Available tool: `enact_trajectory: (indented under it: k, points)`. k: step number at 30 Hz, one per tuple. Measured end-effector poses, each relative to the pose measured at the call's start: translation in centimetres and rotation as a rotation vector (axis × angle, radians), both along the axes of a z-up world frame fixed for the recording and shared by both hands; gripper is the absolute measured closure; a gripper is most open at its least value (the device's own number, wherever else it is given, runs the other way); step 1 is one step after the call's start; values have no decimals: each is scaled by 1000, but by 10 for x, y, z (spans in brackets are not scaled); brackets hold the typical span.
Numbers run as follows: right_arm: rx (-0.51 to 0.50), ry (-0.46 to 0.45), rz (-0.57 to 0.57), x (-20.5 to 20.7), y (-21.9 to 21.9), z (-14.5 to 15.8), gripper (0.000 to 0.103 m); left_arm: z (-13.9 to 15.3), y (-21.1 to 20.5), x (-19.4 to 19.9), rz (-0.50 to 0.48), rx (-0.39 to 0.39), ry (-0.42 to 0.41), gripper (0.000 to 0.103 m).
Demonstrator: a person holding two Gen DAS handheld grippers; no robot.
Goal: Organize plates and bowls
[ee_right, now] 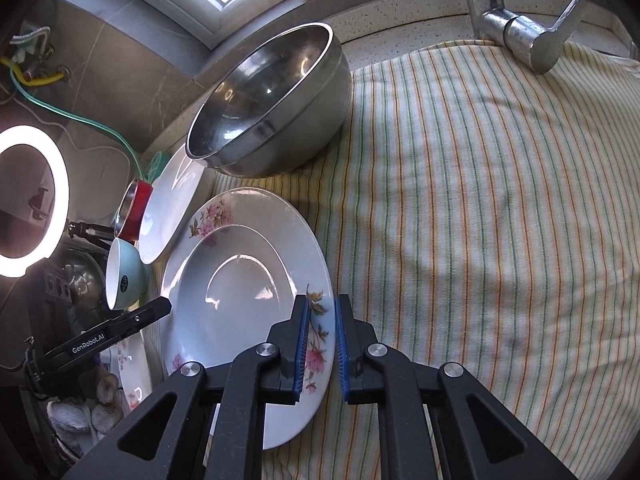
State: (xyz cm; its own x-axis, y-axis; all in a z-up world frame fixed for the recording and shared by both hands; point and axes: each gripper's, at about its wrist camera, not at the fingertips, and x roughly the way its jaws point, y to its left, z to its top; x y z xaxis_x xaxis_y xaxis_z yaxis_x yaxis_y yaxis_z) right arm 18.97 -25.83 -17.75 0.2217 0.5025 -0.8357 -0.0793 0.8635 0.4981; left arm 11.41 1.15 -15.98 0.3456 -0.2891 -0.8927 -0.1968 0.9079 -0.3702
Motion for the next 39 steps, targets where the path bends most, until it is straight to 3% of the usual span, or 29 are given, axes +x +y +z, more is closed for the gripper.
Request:
enact_trajectory:
  k: [20, 39]
  points:
    - [-16, 18, -16, -9, -3, 1, 91, 2, -3, -10, 1, 7, -2, 83]
    - [-33, 21, -32, -47, -19, 8, 91, 5, -16, -40, -17, 1, -2, 83]
